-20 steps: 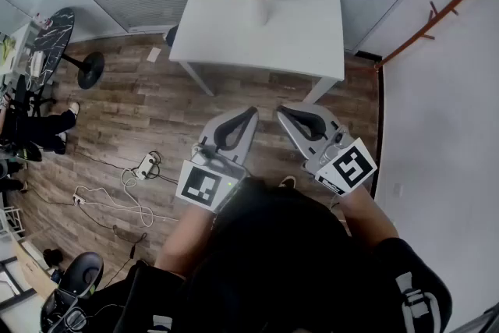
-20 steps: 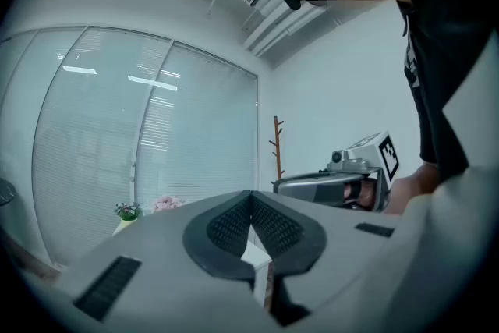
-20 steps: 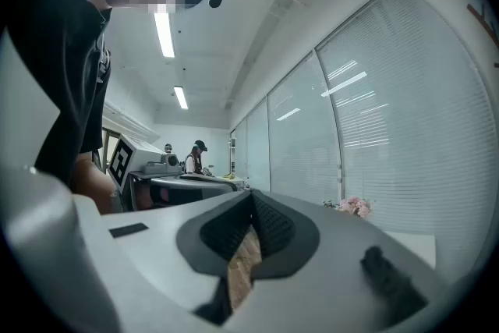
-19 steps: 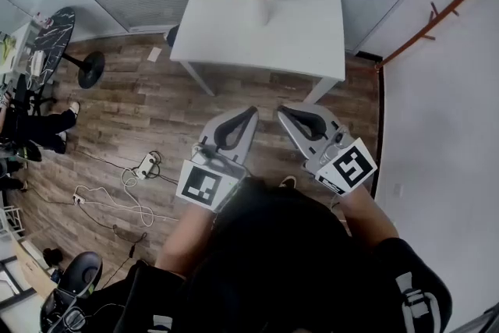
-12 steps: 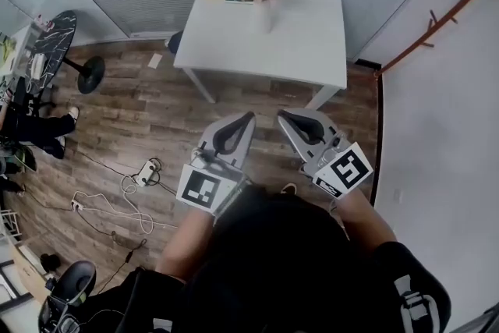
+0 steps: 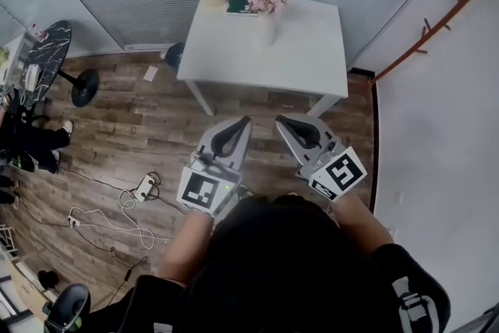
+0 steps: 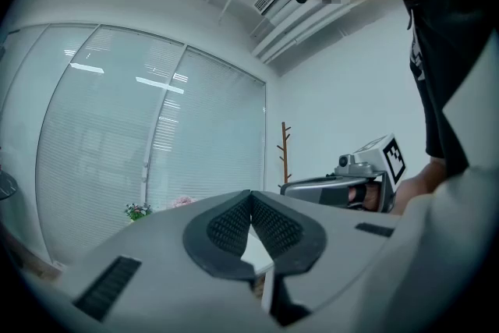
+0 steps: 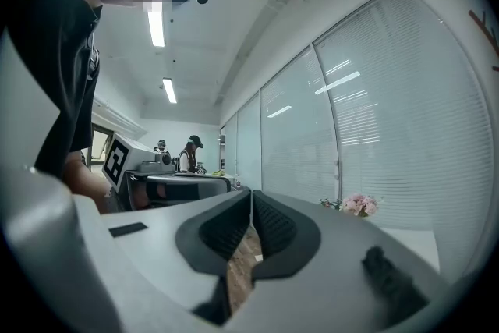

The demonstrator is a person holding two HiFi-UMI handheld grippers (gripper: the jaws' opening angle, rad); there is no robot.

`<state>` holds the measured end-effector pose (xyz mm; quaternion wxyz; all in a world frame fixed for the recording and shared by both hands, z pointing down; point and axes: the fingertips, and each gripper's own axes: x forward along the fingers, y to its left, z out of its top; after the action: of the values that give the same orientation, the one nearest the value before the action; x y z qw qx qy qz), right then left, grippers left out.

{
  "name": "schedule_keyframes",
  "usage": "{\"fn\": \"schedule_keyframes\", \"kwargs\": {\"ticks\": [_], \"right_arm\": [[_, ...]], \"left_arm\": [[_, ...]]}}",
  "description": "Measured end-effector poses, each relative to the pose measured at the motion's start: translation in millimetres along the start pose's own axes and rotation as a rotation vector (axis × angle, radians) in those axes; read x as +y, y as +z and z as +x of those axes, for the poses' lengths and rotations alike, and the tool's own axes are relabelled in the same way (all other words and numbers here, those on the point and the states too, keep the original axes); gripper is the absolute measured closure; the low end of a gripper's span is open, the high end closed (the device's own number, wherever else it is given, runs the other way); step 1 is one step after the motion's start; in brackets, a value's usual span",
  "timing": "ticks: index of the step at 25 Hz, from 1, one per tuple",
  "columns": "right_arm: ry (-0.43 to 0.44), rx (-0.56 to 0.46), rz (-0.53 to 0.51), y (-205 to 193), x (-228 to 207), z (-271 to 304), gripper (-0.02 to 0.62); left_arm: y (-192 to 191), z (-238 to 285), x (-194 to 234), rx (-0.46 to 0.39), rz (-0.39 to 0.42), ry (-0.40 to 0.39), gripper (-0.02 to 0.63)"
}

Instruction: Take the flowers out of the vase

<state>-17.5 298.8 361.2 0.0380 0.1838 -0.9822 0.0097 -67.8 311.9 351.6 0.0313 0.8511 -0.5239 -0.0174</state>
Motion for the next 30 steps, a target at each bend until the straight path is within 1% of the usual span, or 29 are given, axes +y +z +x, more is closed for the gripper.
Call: {"fn": "schedule_keyframes", "kwargs": {"ticks": [5,9,13,17,22,30], "right_arm": [[-0.033,0.0,0.006,-1,2,17,0.575],[-0.05,0.006,0.007,-3,-4,23,0.575],[-0.056,0.014,0.007,-5,-10,30,0.574],[-0.052,0.008,0.012,-4,-20,40,0.574],[-0.046,-0.01,0.012,0,-41,53,0.574],[-0.039,-0.019,0.034,-7,-91,73,0.574]], "left_arm": [[-1,-6,20,-0.011,-0.013,-0.004,0.594],[-4,-3,27,-0.008,-0.009,-0.01,0.594],[-6,1,35,-0.006,-0.021,-0.006,0.594],[-7,6,47,-0.001,-0.011,0.009,0.594],[-5,21,59,0.012,-0.003,0.021,0.594],[-10,62,82,0.033,-0.006,0.048,0.594]]}}
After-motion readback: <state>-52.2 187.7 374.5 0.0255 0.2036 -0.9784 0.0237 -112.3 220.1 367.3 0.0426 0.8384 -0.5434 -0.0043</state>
